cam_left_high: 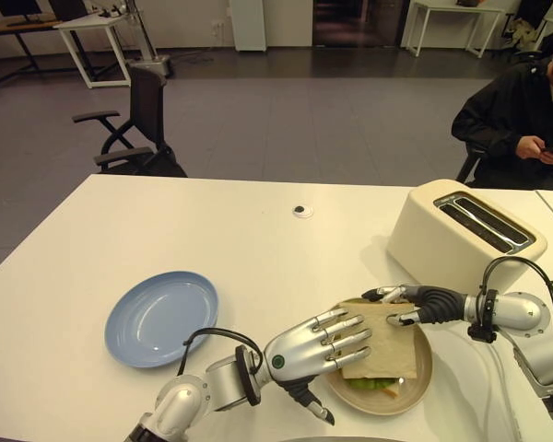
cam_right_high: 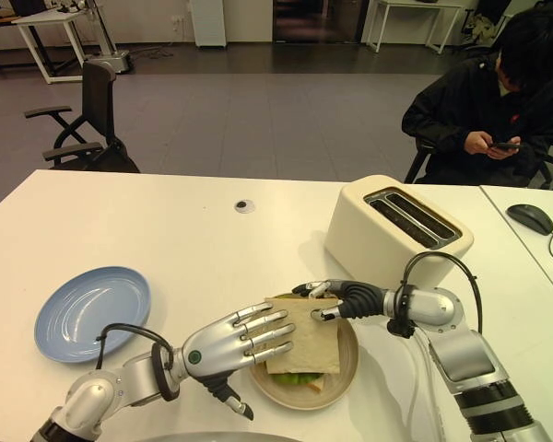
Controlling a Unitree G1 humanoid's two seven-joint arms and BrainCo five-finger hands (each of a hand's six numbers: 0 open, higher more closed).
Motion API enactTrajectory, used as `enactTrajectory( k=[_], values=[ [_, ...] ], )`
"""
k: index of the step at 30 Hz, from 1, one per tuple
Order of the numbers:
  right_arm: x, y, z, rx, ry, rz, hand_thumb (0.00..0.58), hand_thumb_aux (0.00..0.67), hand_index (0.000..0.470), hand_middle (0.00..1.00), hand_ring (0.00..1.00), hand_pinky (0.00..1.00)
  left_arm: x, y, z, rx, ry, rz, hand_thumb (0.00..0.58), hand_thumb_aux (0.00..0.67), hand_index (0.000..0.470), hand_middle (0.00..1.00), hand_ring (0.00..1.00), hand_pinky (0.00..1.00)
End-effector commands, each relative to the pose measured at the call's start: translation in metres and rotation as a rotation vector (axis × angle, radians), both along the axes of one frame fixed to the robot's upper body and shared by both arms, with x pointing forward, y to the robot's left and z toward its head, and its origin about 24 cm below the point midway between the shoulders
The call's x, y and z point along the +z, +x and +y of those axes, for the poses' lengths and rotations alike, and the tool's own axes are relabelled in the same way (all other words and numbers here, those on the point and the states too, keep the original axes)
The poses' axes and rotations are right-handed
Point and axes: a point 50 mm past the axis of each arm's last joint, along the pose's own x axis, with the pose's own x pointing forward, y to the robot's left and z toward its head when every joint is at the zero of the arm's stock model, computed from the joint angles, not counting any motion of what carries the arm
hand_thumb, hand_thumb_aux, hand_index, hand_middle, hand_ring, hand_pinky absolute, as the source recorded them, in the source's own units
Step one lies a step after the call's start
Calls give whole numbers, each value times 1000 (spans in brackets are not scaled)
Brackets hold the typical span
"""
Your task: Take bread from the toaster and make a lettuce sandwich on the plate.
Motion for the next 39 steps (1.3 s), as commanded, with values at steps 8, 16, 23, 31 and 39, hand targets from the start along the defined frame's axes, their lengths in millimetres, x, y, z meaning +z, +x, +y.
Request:
enactTrajectory(
  k=[8, 16, 23, 31, 39],
  values=[
    [18, 3, 12, -22, -130, -373, 0, 0, 0, 0, 0, 0, -13, 11, -9, -7, 130, 28, 0, 0, 0, 0, 0, 0],
    [51, 13, 9, -161, -194, -746, 0, 0, 0, 0, 0, 0, 0, 12, 4, 6, 115, 43, 0, 0, 0, 0, 0, 0],
    [69, 3, -10, -145, -231, -777, 0, 0, 0, 0, 0, 0, 31, 21, 0, 28, -148, 59, 0, 0, 0, 0, 0, 0],
    [89, -53, -60, 76, -448, -593, 580, 670, 470, 910, 910, 910, 72, 27, 42, 72, -467, 296, 564, 557, 391, 1000, 1000, 1000],
    [27, -88, -53, 348, -468, -148, 580, 670, 470, 953, 953, 953, 18, -12, 72, 80, 3, 866, 580, 670, 470, 1000, 1000, 1000]
  ],
)
